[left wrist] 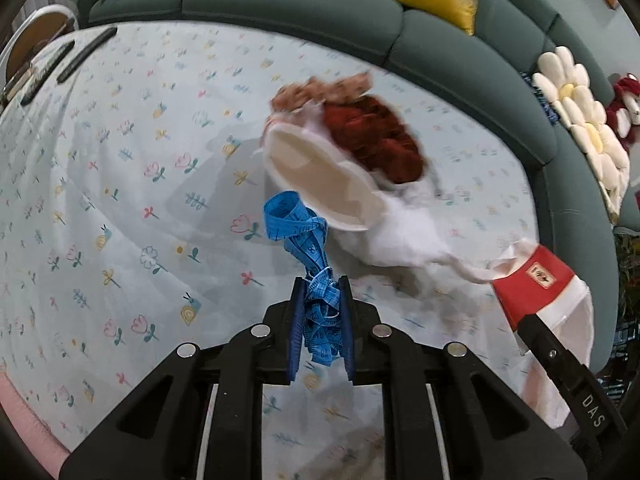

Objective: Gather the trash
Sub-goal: 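Carry the tape measure and paper cup over the bin and release both, then move both open grippers to the table and grasp the red-white paper cup with the left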

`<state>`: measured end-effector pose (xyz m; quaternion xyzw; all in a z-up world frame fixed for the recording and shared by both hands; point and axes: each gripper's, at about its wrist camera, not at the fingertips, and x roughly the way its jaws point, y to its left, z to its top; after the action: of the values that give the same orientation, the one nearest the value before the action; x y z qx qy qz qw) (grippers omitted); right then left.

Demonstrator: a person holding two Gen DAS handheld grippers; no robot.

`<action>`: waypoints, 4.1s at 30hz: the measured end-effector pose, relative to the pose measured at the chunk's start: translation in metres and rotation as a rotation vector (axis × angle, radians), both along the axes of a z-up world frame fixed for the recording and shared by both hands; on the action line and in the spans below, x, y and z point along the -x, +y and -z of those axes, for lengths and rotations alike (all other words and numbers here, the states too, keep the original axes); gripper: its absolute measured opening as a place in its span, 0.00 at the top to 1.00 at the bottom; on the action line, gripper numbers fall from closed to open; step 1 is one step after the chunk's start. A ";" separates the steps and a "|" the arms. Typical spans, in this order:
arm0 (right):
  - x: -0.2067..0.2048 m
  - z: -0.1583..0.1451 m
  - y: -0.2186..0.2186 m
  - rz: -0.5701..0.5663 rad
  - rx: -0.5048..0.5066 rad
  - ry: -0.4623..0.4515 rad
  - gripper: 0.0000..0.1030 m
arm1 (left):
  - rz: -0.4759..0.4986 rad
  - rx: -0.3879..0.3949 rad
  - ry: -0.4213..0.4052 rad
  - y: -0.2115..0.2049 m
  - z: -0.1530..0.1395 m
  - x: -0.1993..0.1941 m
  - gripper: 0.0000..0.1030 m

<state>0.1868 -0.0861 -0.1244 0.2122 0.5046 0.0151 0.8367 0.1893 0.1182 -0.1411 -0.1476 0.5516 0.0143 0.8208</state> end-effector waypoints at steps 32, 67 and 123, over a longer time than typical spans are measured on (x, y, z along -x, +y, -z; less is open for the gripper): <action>0.122 -0.150 -0.177 0.241 0.032 -0.348 0.97 | 0.508 -0.060 -0.369 -0.245 -0.154 0.077 0.85; 0.141 -0.116 -0.250 0.363 0.020 -0.285 0.97 | 0.666 0.024 -0.330 -0.322 -0.134 0.078 0.57; 0.025 -0.087 -0.021 -0.014 0.092 -0.150 0.54 | -0.052 -0.013 -0.162 0.007 -0.062 0.002 0.14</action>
<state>0.1620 -0.1073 -0.0371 0.1683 0.4422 0.0136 0.8809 0.1871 0.1249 -0.0791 -0.1573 0.4793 0.0273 0.8630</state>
